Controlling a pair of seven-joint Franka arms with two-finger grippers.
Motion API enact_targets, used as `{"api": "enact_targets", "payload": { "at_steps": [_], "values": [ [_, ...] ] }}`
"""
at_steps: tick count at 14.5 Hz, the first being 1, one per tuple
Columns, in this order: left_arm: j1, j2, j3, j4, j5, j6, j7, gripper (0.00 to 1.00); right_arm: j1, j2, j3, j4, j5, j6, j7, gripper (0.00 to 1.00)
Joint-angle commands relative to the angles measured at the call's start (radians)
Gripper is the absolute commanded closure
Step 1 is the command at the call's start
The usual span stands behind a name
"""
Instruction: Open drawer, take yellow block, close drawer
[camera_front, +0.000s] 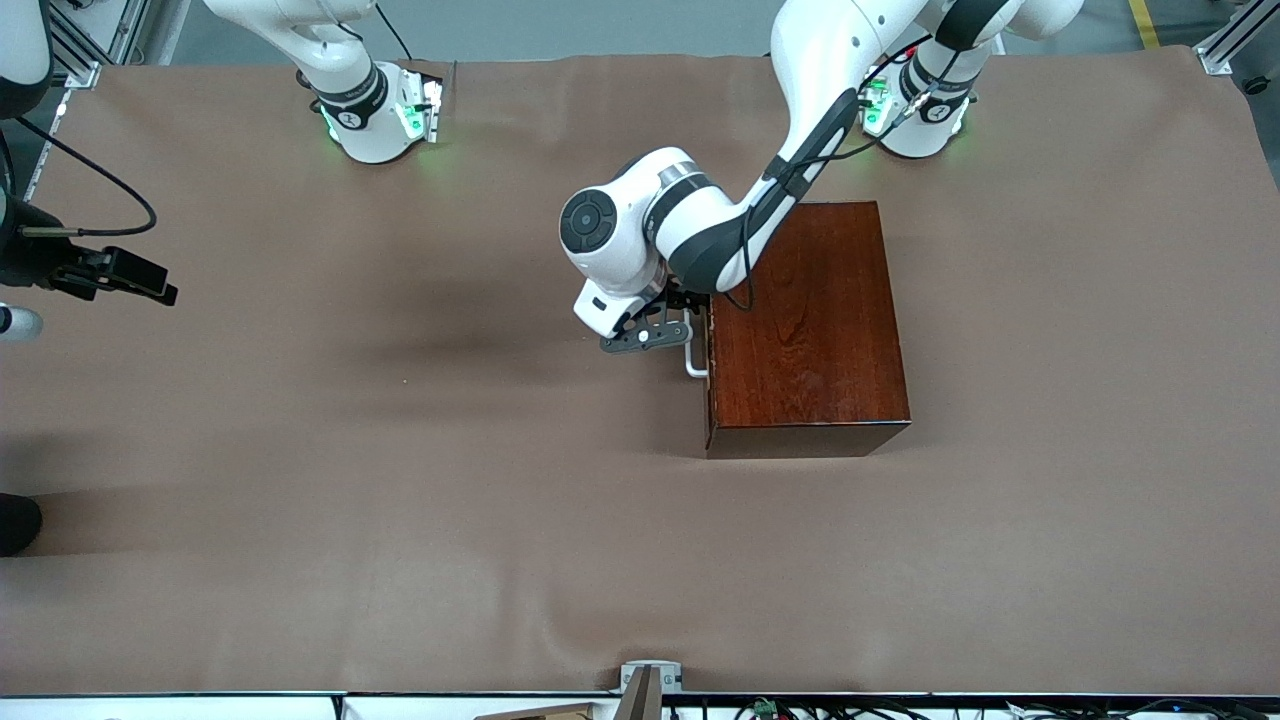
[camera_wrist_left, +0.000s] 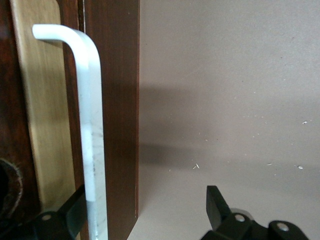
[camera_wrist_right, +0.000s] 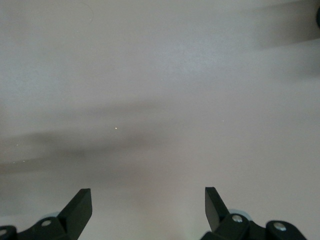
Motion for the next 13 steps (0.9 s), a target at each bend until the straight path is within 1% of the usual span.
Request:
{"api": "enact_targets", "payload": {
  "at_steps": [1,13],
  "values": [
    [-0.002,0.001,0.005,0.009,-0.011,-0.009,-0.011,0.00,-0.015,-0.019,0.013,-0.013,-0.017,-0.003,-0.006,0.00],
    [-0.011,0.009,0.005,0.013,-0.009,0.020,-0.034,0.00,-0.015,-0.019,0.013,-0.013,-0.017,-0.003,-0.006,0.00]
  ]
}}
